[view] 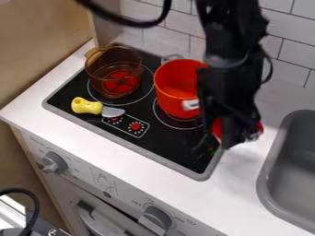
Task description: Put the red object inside the pot
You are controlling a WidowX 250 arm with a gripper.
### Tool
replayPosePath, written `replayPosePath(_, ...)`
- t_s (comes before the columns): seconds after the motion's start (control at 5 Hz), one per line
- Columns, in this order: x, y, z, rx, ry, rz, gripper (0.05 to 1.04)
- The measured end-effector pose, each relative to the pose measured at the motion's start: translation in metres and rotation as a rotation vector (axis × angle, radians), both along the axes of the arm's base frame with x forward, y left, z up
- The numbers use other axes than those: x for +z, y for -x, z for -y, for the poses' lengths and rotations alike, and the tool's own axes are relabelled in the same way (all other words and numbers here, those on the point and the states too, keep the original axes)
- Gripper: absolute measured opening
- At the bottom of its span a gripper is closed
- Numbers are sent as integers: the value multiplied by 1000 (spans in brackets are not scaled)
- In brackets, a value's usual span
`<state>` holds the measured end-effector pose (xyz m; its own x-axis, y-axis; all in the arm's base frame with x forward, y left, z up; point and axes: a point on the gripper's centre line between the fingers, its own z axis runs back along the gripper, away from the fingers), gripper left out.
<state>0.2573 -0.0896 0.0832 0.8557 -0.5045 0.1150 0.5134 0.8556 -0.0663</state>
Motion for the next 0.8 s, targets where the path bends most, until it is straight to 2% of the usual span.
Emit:
replayPosePath(0.2, 24, -5, 0, -8, 10, -49, 552)
replayPosePath(0.4, 44, -14, -13, -60, 5, -47, 553)
replayPosePath(0.6, 54, -29, -42, -123, -25, 7, 552)
replayPosePath(0.8, 54, -44, -66, -161, -39, 57, 552)
